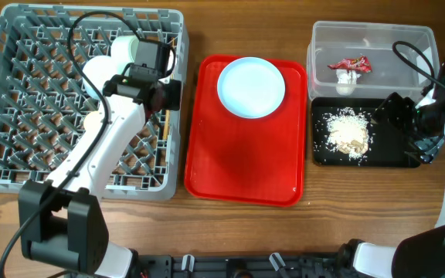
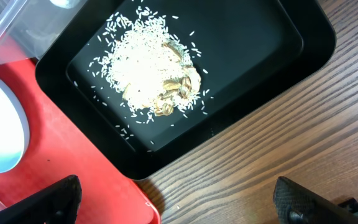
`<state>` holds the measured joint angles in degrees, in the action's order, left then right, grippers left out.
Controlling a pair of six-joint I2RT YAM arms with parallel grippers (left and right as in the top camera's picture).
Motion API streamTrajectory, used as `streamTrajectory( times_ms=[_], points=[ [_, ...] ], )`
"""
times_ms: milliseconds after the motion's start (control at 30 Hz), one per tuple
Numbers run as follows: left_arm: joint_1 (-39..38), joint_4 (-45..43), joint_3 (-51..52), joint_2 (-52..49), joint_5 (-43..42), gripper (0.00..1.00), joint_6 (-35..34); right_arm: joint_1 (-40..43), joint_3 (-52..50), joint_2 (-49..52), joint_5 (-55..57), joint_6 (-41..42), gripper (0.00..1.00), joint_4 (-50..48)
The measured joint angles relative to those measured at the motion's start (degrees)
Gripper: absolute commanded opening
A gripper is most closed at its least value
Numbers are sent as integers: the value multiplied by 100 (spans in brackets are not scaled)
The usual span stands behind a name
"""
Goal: Sort waste into correct bins and load items into the dishwasher rack
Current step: 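Carry the chopstick into the dish rack and release it, then grasp the light-blue plate rim with the left gripper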
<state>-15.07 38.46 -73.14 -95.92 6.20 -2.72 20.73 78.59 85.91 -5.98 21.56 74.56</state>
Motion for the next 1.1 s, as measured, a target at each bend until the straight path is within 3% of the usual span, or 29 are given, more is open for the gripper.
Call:
streamTrajectory(
  times_ms=[233, 433, 667, 833, 933, 1100],
  points=[
    [-125, -190, -33, 107, -140, 61, -63, 0, 0, 0, 0, 2, 100, 0],
    [-1318, -1150, -131, 168, -986, 68, 81, 0, 0, 0, 0, 2, 100, 0],
    [-2065, -2146, -146, -988, -1150, 81, 863, 0, 0, 0, 0, 0, 100, -2],
    [-2223, -2568, -149, -1794, -1141, 80, 1191, 0, 0, 0, 0, 0, 100, 0],
    [-2221, -2518, -149, -2114, -1115, 72, 1307, 0, 0, 0, 0, 2, 100, 0],
    [-2221, -2026, -168, -2194, -1071, 34, 1423, 0, 0, 0, 2, 0, 100, -2]
  ],
)
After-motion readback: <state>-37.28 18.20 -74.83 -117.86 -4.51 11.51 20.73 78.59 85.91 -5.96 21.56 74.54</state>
